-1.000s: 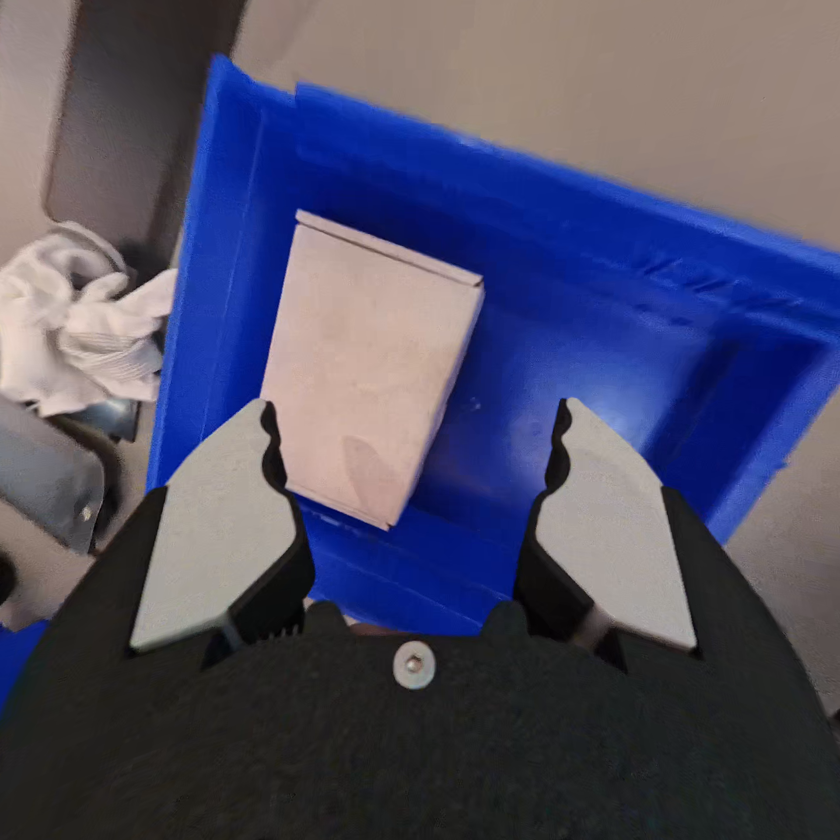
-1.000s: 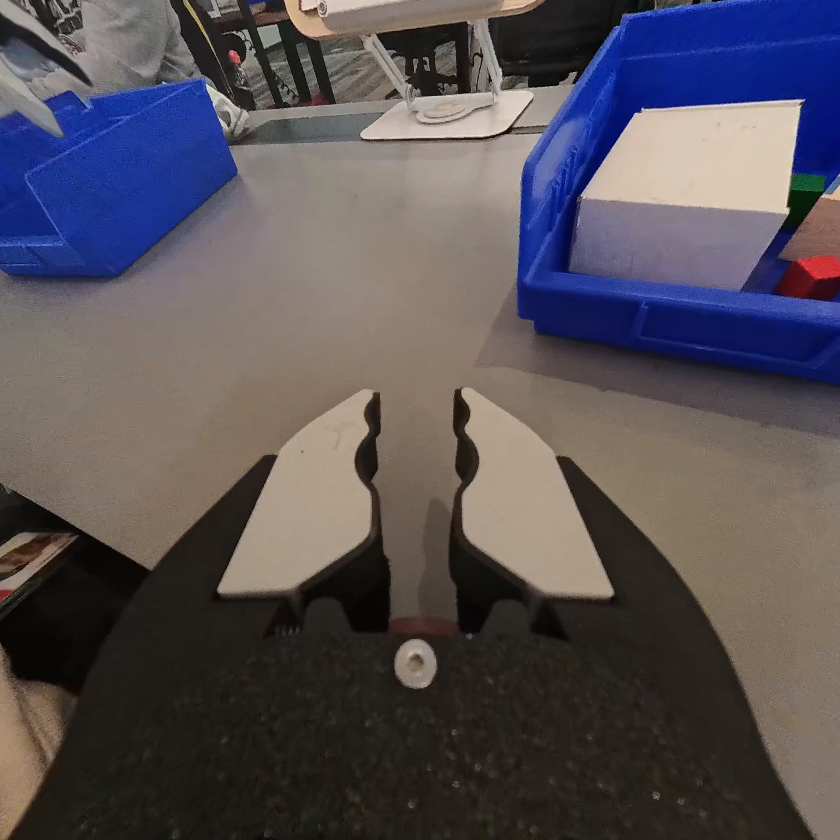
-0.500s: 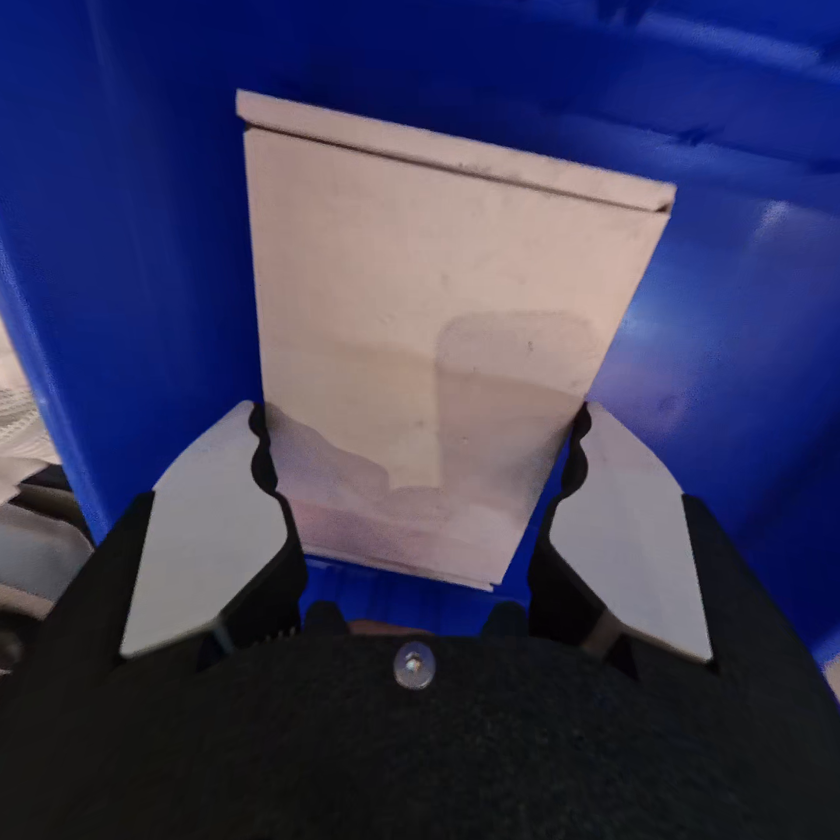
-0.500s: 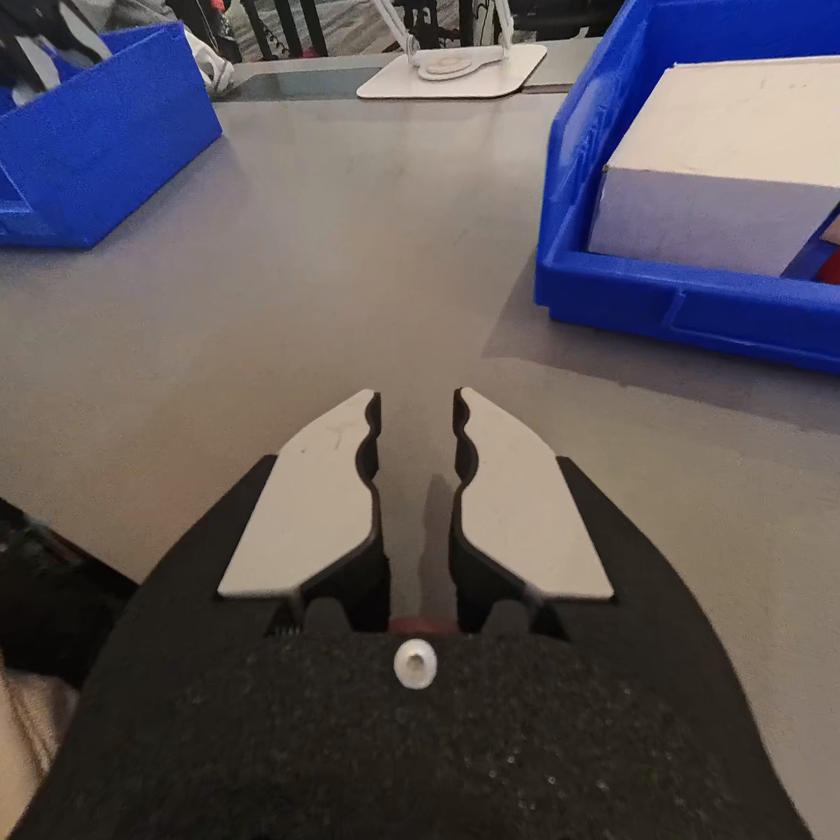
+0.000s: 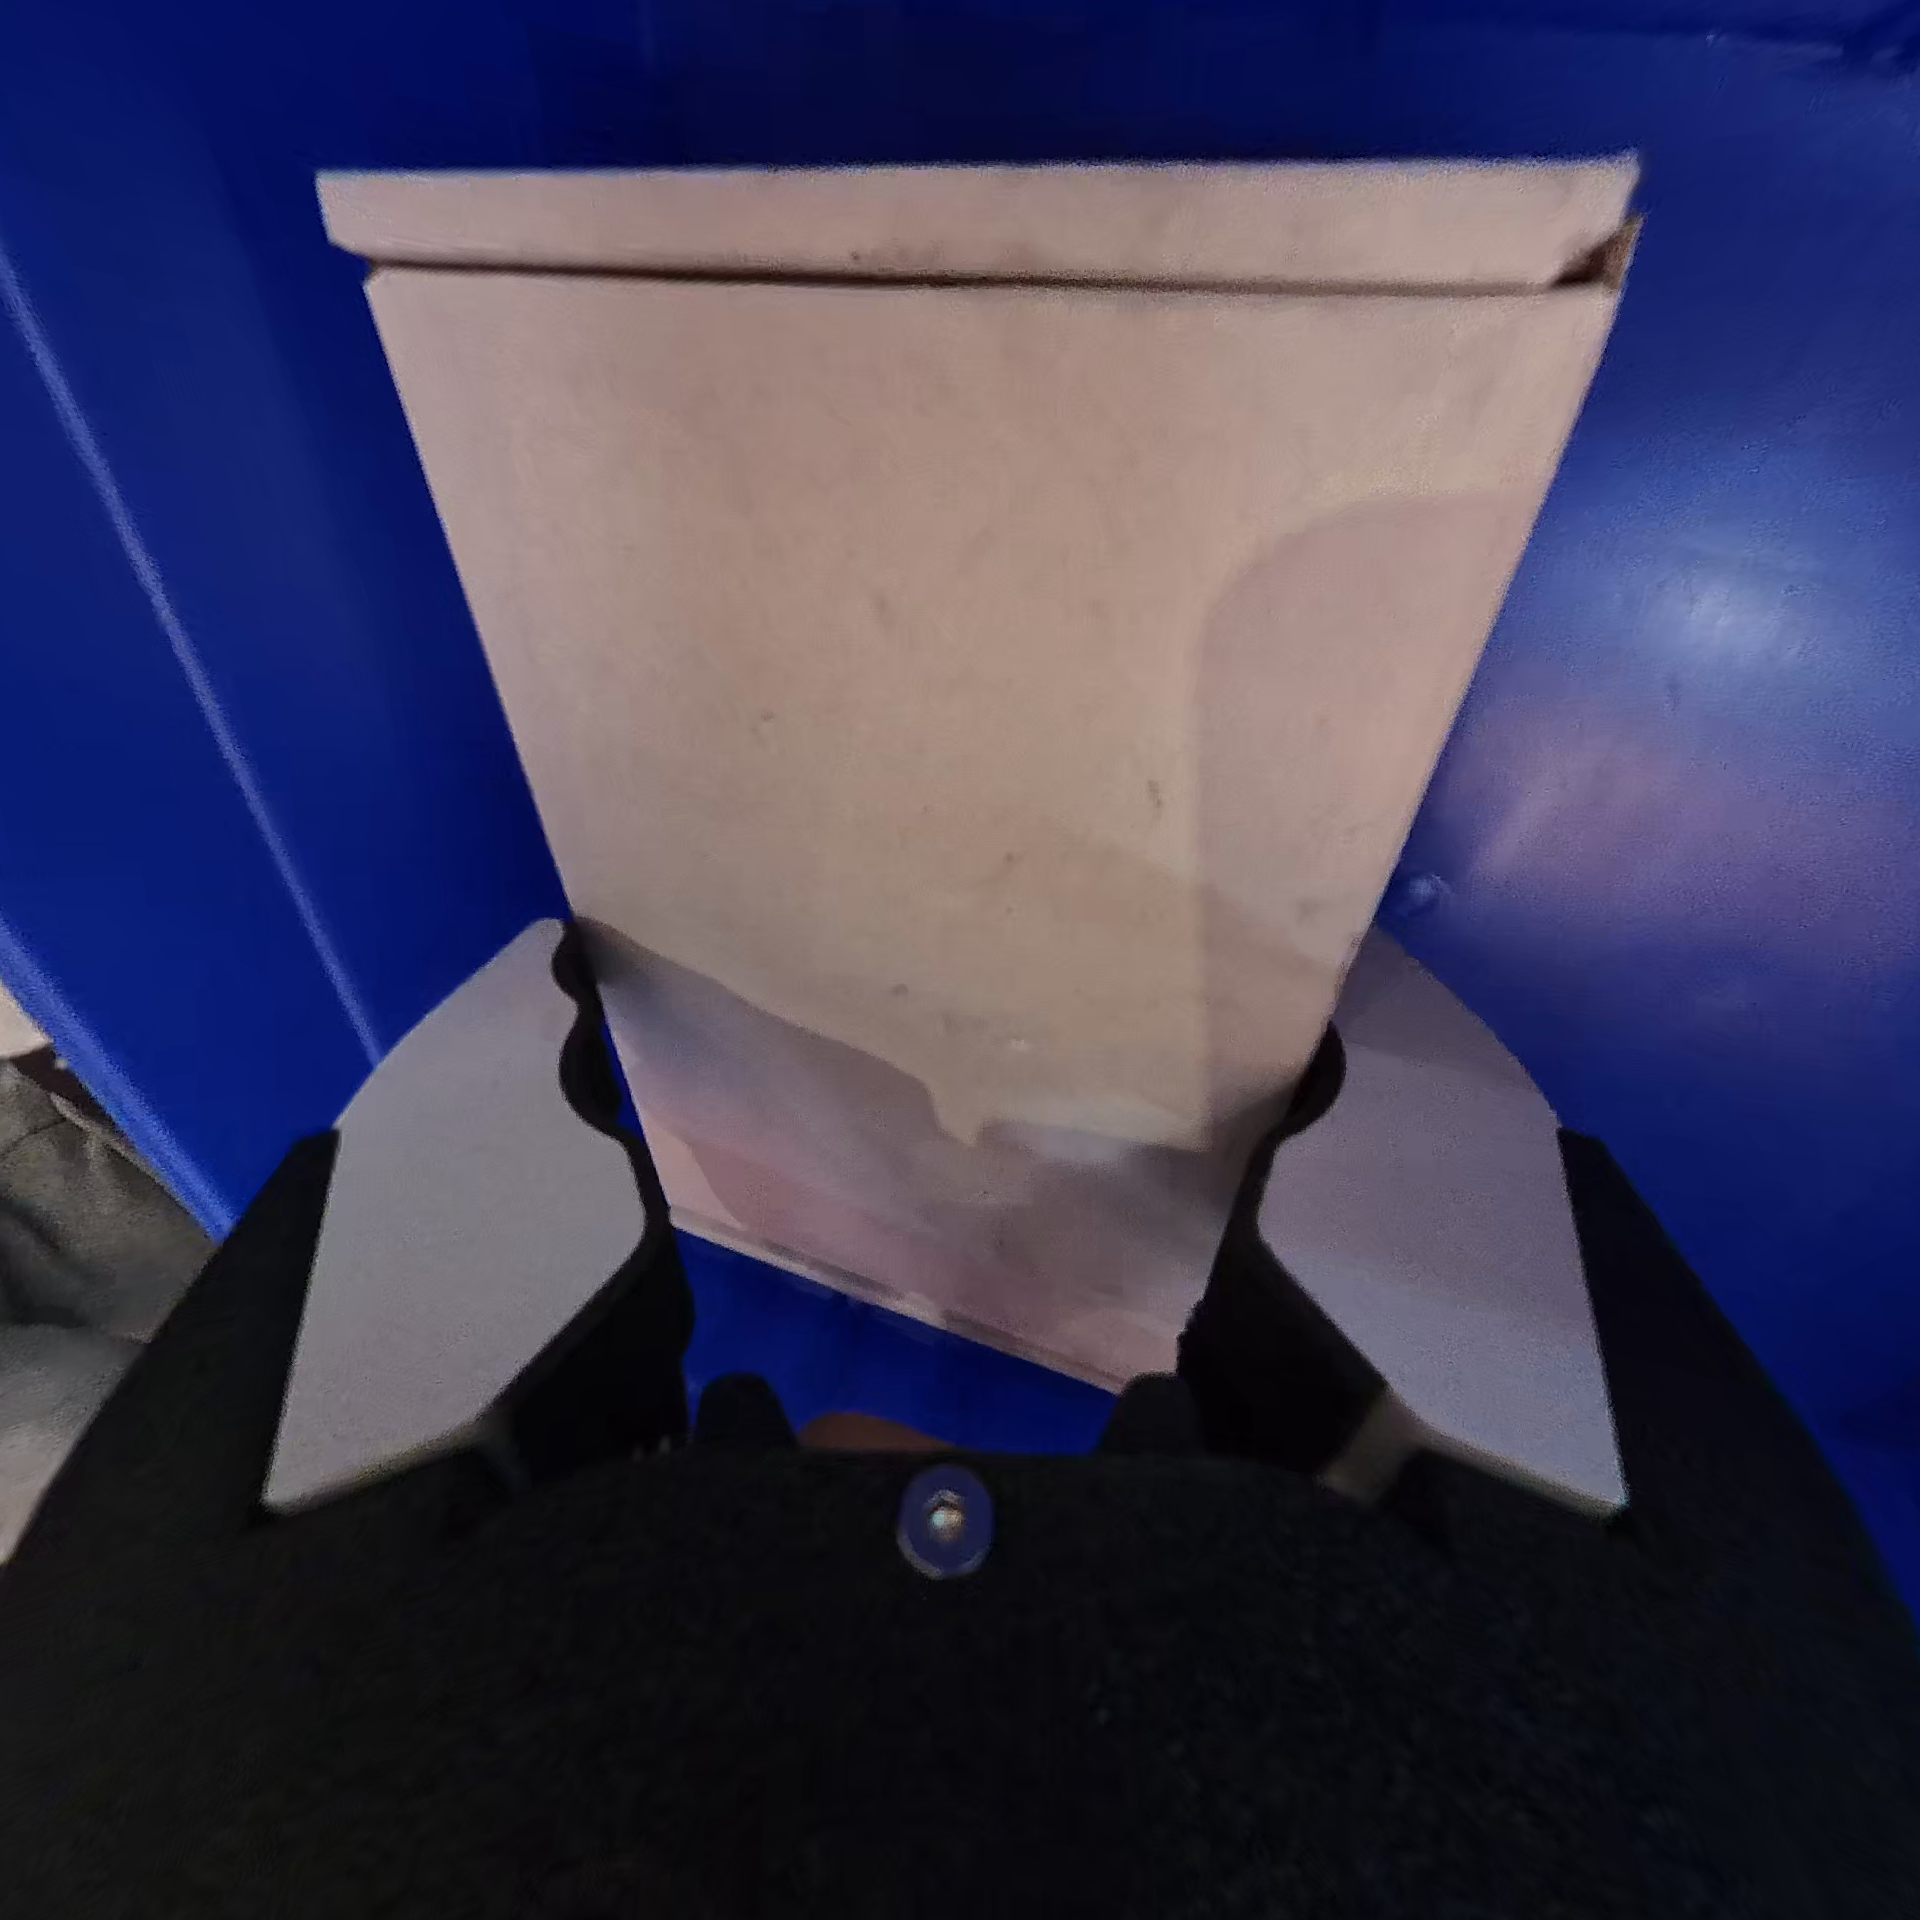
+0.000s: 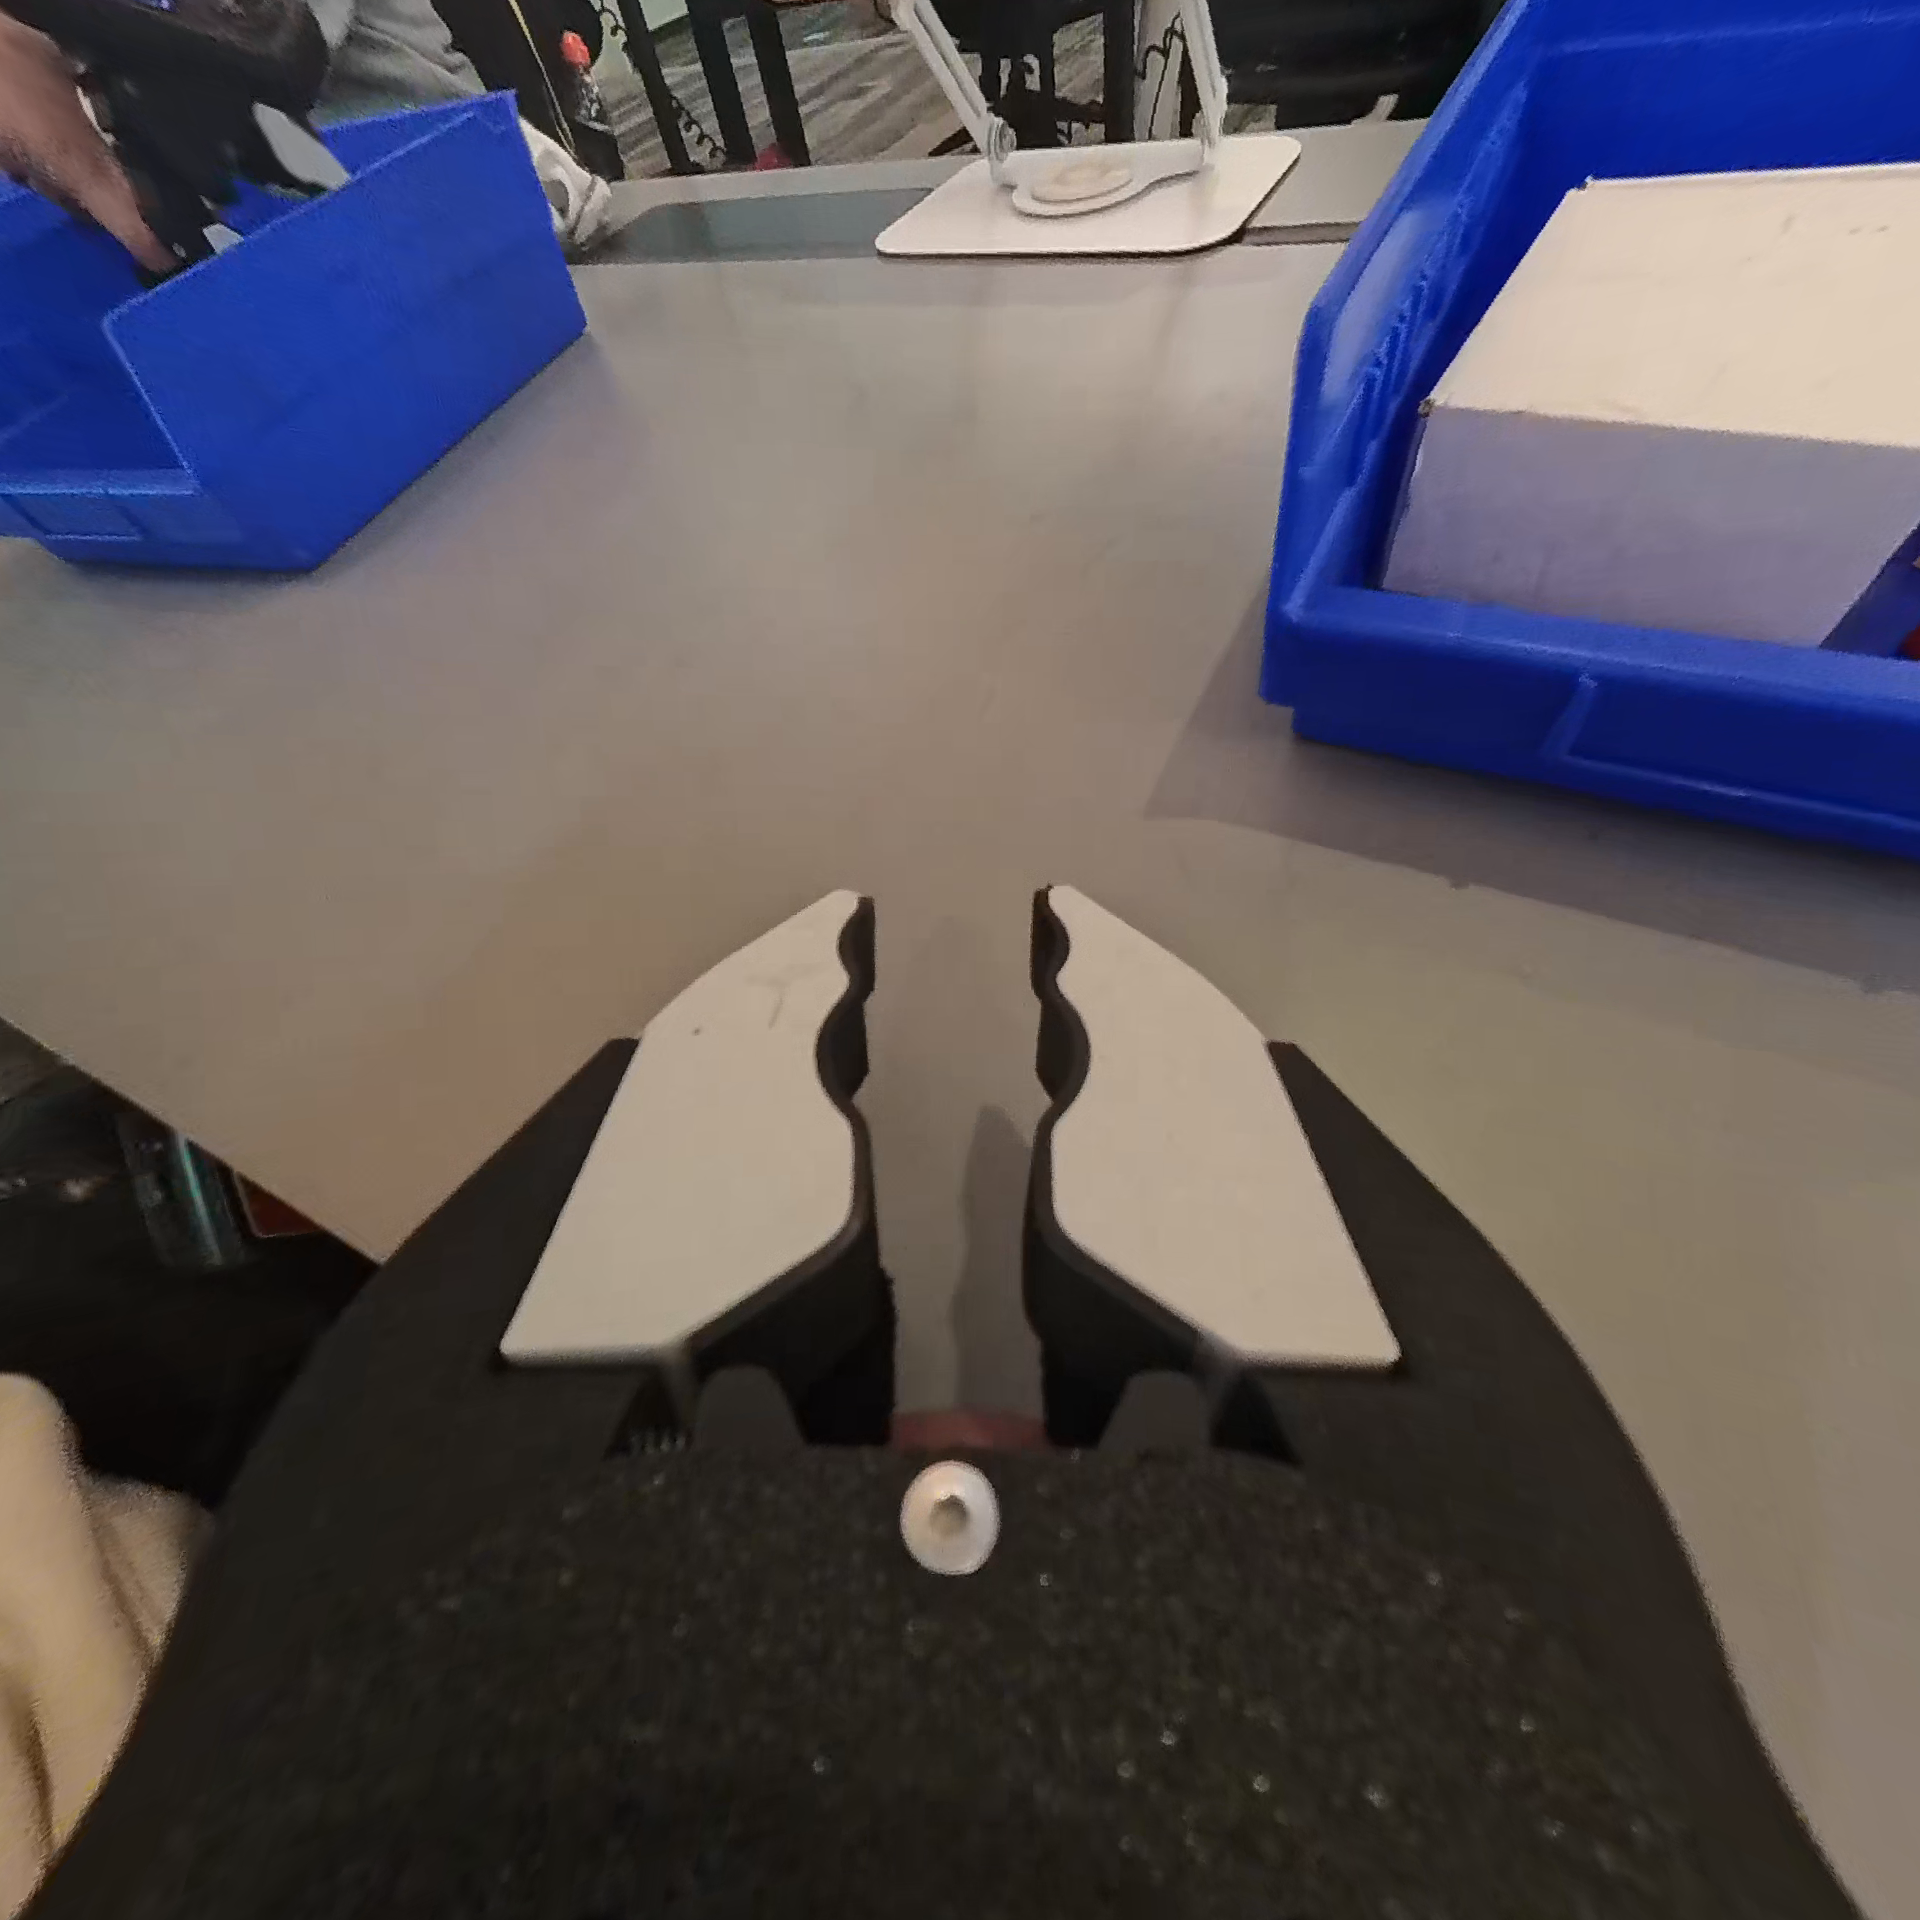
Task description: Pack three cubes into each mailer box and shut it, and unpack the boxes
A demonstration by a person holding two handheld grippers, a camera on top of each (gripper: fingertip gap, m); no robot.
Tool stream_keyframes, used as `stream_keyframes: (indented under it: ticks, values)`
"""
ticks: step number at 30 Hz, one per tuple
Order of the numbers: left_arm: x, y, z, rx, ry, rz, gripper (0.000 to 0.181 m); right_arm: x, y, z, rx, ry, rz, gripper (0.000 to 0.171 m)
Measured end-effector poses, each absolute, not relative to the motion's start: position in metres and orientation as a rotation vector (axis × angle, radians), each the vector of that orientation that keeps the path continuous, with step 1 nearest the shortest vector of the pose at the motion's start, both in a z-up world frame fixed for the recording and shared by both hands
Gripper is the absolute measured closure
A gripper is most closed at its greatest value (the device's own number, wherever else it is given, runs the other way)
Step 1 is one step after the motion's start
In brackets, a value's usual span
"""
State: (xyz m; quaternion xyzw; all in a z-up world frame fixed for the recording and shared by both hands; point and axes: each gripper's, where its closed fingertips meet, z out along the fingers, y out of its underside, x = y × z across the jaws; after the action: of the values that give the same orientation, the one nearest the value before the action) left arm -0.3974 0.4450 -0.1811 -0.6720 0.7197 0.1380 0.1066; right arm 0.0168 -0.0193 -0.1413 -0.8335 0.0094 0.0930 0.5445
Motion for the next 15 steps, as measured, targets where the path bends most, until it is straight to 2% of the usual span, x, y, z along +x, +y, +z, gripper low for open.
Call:
stream_keyframes:
  ticks: [6,10,15]
  values:
    - [-0.405,0.415,-0.147,-2.053,2.042,0.292,0.057,0.017,-0.029,-0.131,-1.932,0.038,0.241,0.143]
    - [-0.391,0.385,-0.086,-2.173,1.939,-0.019,0.058,0.013,-0.030,-0.129,-1.923,0.033,0.262,0.143]
    - [-0.314,0.320,-0.002,-2.099,1.953,-0.541,0.059,0.003,-0.031,-0.126,-1.921,-0.019,0.242,0.143]
